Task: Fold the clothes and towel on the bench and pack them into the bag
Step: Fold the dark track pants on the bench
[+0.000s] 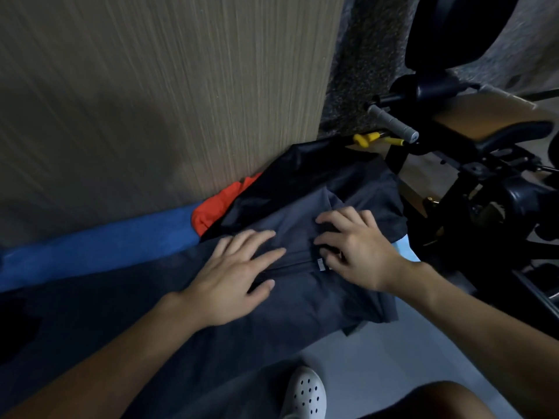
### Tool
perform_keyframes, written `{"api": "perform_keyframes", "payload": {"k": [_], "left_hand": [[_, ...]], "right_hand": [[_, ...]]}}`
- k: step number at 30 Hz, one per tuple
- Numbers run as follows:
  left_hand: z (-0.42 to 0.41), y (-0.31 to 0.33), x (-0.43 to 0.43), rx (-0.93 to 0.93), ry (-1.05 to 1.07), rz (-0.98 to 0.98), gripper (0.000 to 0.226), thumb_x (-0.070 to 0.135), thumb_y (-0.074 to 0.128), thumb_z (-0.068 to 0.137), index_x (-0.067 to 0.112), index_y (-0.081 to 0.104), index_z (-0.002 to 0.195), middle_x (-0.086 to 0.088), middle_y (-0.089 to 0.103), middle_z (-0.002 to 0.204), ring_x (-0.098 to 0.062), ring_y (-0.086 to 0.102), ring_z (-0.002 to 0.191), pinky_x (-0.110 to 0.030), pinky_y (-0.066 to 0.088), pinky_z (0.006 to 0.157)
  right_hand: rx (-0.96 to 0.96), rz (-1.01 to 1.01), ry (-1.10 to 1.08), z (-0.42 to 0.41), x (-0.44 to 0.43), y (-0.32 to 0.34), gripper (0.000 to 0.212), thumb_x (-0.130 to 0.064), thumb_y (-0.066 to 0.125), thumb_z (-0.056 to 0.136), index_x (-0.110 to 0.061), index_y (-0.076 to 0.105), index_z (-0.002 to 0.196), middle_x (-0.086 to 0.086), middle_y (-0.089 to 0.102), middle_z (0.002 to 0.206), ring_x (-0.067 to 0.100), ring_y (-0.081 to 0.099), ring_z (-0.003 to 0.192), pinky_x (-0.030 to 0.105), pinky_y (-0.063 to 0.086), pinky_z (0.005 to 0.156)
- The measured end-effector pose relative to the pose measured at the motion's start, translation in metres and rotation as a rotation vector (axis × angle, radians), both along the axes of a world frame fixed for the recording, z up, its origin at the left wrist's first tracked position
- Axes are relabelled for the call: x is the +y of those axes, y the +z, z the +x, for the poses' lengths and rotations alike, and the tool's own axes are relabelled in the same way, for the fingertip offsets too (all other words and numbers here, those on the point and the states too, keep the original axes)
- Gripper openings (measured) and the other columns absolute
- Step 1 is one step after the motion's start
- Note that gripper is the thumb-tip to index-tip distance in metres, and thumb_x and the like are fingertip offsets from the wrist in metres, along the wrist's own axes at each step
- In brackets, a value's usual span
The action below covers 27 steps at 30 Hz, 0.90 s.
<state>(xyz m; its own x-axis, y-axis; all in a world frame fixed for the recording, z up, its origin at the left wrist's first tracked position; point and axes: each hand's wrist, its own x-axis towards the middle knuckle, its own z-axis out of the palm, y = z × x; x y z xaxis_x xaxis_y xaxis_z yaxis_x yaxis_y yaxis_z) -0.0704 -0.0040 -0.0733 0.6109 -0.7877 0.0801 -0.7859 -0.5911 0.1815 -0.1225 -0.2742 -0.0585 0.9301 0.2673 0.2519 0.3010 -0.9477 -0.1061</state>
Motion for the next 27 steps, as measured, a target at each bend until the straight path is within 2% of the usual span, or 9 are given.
{"api": "perform_keyframes", "payload": {"k": [2, 5, 9, 12, 15, 18, 22, 27], "left_hand": [[-0.004, -0.004, -0.004, 0.042, -0.012, 0.125, 0.07, 0.062, 0.013, 0.091, 0.035, 0.034, 0.152, 0.012, 0.012, 0.165, -0.011, 0.005, 0.15, -0.035, 0.004, 0.117], [-0.005, -0.002, -0.009, 0.031, 0.002, 0.116, 0.071, 0.06, 0.006, 0.092, 0.035, 0.043, 0.147, 0.012, 0.021, 0.162, -0.009, 0.011, 0.146, -0.032, 0.004, 0.112], [0.006, 0.02, -0.037, -0.09, -0.06, -0.002, 0.055, 0.051, 0.023, 0.096, 0.03, 0.058, 0.133, 0.008, 0.044, 0.146, -0.013, 0.029, 0.138, -0.031, 0.014, 0.107], [0.019, 0.039, -0.076, -0.193, -0.179, -0.038, 0.042, 0.043, 0.04, 0.094, 0.026, 0.064, 0.125, 0.006, 0.052, 0.138, -0.016, 0.038, 0.133, -0.036, 0.023, 0.104], [0.028, 0.056, -0.122, -0.239, -0.298, -0.021, 0.035, 0.032, 0.058, 0.094, 0.025, 0.062, 0.127, 0.004, 0.051, 0.141, -0.015, 0.036, 0.136, -0.036, 0.021, 0.106], [0.03, 0.063, -0.165, -0.206, -0.378, 0.071, 0.041, 0.03, 0.06, 0.095, 0.027, 0.055, 0.136, 0.008, 0.046, 0.145, -0.012, 0.031, 0.14, -0.032, 0.017, 0.11], [0.029, 0.056, -0.196, -0.174, -0.424, 0.284, 0.045, 0.034, 0.061, 0.095, 0.028, 0.052, 0.14, 0.009, 0.054, 0.137, -0.014, 0.041, 0.131, -0.035, 0.022, 0.109], [0.032, 0.043, -0.205, -0.145, -0.392, 0.387, 0.038, 0.039, 0.058, 0.097, 0.029, 0.056, 0.134, 0.009, 0.058, 0.122, -0.016, 0.042, 0.119, -0.035, 0.02, 0.105]], "right_hand": [[-0.005, -0.082, -0.003, -0.002, -0.001, -0.009, 0.031, -0.04, 0.044, 0.084, -0.029, 0.072, 0.093, -0.003, 0.053, 0.129, 0.024, 0.047, 0.117, 0.046, 0.039, 0.087], [-0.042, 0.036, -0.061, -0.009, 0.002, -0.017, 0.029, -0.038, 0.044, 0.085, -0.029, 0.071, 0.091, -0.006, 0.053, 0.128, 0.021, 0.046, 0.118, 0.041, 0.035, 0.09], [-0.164, 0.403, -0.306, -0.031, 0.004, -0.026, 0.022, -0.034, 0.053, 0.085, -0.027, 0.07, 0.096, -0.008, 0.057, 0.121, 0.016, 0.047, 0.113, 0.033, 0.03, 0.088], [-0.209, 0.675, -0.609, -0.057, -0.004, -0.037, 0.018, -0.026, 0.061, 0.085, -0.022, 0.067, 0.102, -0.004, 0.06, 0.112, 0.023, 0.053, 0.11, 0.046, 0.041, 0.093], [-0.114, 0.834, -0.838, -0.079, -0.012, -0.051, 0.028, -0.02, 0.069, 0.085, -0.018, 0.062, 0.112, 0.0, 0.057, 0.111, 0.027, 0.054, 0.113, 0.054, 0.041, 0.097], [-0.056, 0.958, -0.931, -0.096, -0.013, -0.061, 0.037, -0.026, 0.073, 0.083, -0.016, 0.058, 0.116, -0.001, 0.052, 0.107, 0.026, 0.055, 0.109, 0.053, 0.044, 0.094], [0.001, 1.067, -0.977, -0.112, -0.008, -0.071, 0.042, -0.028, 0.077, 0.082, -0.013, 0.05, 0.111, 0.006, 0.053, 0.105, 0.026, 0.055, 0.1, 0.042, 0.047, 0.088], [0.153, 1.459, -1.028, -0.115, -0.006, -0.075, 0.042, -0.026, 0.08, 0.08, -0.015, 0.044, 0.099, 0.006, 0.058, 0.099, 0.022, 0.06, 0.089, 0.04, 0.053, 0.08]]}}
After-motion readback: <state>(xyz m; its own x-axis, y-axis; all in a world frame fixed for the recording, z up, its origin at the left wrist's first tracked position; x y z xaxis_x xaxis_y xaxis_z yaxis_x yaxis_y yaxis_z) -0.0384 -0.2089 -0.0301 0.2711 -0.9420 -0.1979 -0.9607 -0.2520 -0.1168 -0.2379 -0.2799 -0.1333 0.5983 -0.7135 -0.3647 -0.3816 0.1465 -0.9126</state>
